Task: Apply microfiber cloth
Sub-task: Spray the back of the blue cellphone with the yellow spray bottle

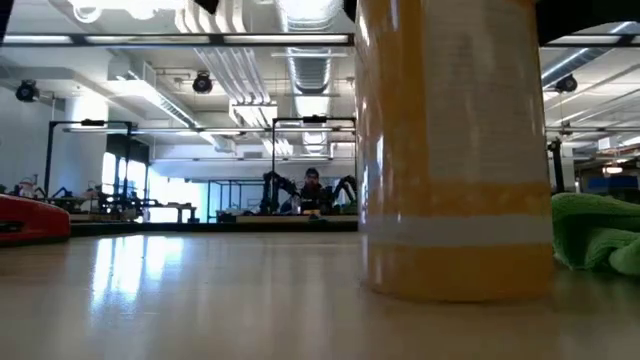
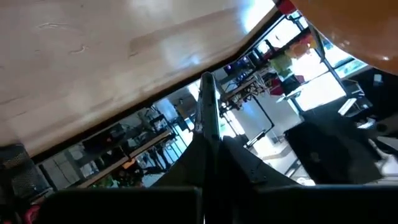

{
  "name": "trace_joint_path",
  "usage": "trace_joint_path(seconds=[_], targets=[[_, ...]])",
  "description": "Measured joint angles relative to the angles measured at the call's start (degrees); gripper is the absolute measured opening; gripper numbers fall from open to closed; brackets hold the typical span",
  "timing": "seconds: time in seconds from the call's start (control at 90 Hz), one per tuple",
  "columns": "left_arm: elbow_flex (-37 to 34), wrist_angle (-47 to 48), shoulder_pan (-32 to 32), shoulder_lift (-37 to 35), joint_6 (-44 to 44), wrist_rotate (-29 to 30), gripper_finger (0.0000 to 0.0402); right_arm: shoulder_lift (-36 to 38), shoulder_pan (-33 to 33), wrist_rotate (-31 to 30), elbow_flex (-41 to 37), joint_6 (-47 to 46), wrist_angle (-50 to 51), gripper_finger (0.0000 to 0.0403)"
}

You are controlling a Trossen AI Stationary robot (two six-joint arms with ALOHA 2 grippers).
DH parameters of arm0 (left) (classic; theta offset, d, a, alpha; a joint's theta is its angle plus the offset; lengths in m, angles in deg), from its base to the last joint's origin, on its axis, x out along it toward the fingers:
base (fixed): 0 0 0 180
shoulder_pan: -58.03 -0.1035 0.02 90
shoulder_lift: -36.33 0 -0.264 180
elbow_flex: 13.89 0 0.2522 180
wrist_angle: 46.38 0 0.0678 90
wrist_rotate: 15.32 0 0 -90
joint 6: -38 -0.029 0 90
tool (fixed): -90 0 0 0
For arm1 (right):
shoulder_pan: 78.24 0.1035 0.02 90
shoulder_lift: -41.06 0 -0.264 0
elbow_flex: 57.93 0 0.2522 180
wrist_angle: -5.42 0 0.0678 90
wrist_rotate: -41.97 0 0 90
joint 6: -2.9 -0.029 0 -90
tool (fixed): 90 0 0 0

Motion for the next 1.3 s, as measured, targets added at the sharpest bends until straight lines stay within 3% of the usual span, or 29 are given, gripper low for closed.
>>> trace_joint_path(seconds=[0.256,0.433,0.6,1.144,1.3], targets=[[1.91,0.97,0.02,0.28,-2.14,-0.36,0.0387,0.0,1.3,-5.32,0.3,7.59,0.39,0.0008],[1.84,0.83,-0.02,0.26,-1.79,0.13,0.0387,0.0,2.12,-7.85,0.31,7.62,2.55,0.0008],[1.67,0.42,-0.02,0.26,-1.55,0.14,0.0386,0.0,3.49,-3.99,0.24,0.41,3.53,0.0008],[1.88,-0.57,-0.02,0.23,-1.53,0.13,0.0386,0.0,7.98,-4.44,-0.22,5.17,3.52,0.0008],[1.88,-0.43,-0.02,0.23,-0.97,0.13,0.0382,-0.33,9.84,-0.88,-0.22,3.25,3.33,0.0008]])
